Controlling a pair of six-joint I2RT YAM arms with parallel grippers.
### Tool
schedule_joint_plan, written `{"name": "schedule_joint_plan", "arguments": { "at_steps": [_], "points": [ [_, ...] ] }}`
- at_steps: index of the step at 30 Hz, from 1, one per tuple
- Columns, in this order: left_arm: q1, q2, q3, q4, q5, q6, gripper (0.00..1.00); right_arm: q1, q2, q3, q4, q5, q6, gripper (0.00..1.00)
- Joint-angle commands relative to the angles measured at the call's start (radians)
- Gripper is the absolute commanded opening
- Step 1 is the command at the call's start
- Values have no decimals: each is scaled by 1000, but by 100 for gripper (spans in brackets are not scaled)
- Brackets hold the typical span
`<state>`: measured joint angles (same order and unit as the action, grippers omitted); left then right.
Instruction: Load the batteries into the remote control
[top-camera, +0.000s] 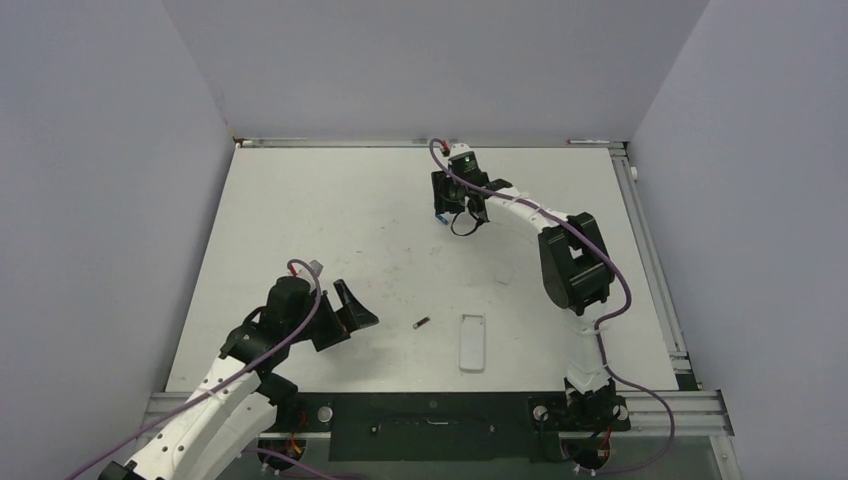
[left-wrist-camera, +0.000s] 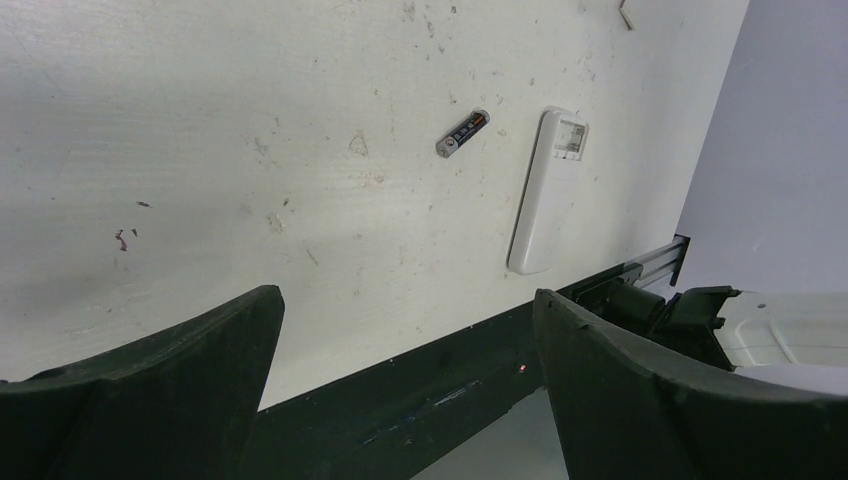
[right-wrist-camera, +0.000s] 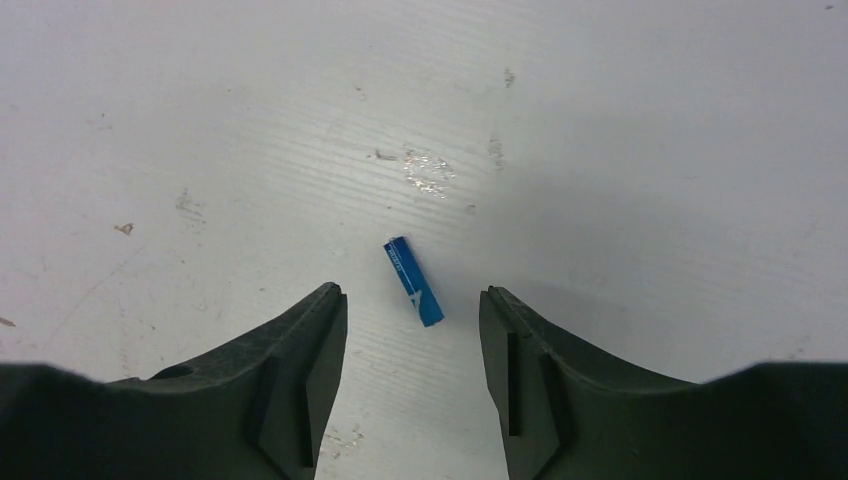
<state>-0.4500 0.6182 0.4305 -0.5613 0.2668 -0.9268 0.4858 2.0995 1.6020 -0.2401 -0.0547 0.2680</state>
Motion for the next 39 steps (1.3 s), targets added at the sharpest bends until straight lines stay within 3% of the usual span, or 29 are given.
{"name": "schedule_joint_plan", "arguments": {
  "at_steps": [1, 15, 24, 26, 30, 32, 39],
  "points": [
    [5, -19, 29, -26, 9, -4, 94, 55, 53, 60, -6, -19, 7, 51],
    [7, -61, 31, -56, 8, -13, 94, 116, 127, 89, -93, 192, -29, 44],
    [7, -69, 31, -61, 5, -15, 94, 125, 128, 77, -81, 164, -15, 40],
    [7, -71, 31, -60, 3, -15, 94, 131, 140, 87, -88, 161, -13, 36],
    [6, -73, 34, -63, 5, -15, 94, 138, 155, 86, -102, 151, -8, 16],
    [7, -76, 34, -63, 5, -15, 94, 142, 143, 55, -97, 163, -5, 9],
    [5, -78, 33, -65, 11, -15, 94, 145, -54, -233, -34, 238, 85, 8]
  ]
}}
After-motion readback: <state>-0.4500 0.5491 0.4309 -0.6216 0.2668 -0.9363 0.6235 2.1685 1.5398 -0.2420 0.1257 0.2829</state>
